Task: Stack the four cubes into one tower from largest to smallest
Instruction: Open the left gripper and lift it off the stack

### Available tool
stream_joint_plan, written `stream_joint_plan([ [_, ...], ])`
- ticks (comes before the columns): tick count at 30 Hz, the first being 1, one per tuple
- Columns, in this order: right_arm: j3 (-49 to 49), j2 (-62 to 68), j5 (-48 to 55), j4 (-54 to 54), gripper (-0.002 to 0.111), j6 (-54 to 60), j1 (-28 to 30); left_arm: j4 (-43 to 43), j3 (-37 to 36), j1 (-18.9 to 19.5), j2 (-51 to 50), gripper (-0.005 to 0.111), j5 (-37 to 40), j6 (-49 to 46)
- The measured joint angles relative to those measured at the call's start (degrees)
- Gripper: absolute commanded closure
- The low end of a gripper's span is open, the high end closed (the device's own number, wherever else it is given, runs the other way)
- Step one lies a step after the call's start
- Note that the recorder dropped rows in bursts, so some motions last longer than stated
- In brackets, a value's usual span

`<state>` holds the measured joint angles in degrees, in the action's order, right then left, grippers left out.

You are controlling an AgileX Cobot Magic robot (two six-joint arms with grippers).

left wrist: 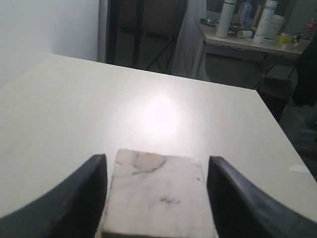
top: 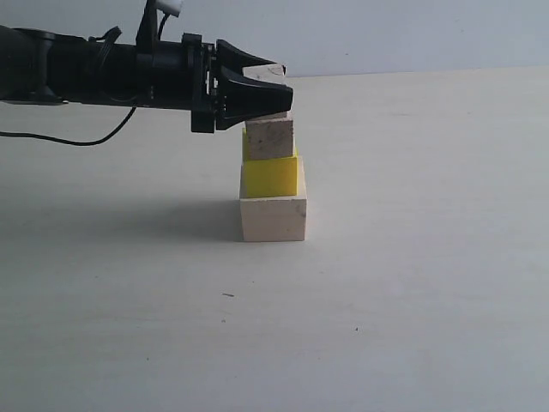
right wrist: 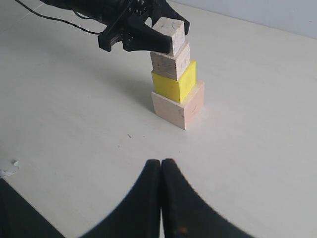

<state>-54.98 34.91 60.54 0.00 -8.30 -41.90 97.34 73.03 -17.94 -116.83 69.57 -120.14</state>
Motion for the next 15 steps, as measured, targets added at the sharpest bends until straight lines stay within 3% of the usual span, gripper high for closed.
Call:
stream_joint_plan([
  [12,0.0,0.0,0.1,0.0,0.108,0.0,0.0,1.2,0.0,0.4,3.4,0.048,0.0,0.0],
  [15,0.0,0.0,0.1,0.0,0.108,0.0,0.0,1.2,0.0,0.7,5.3,0.057,-0.2,0.0],
])
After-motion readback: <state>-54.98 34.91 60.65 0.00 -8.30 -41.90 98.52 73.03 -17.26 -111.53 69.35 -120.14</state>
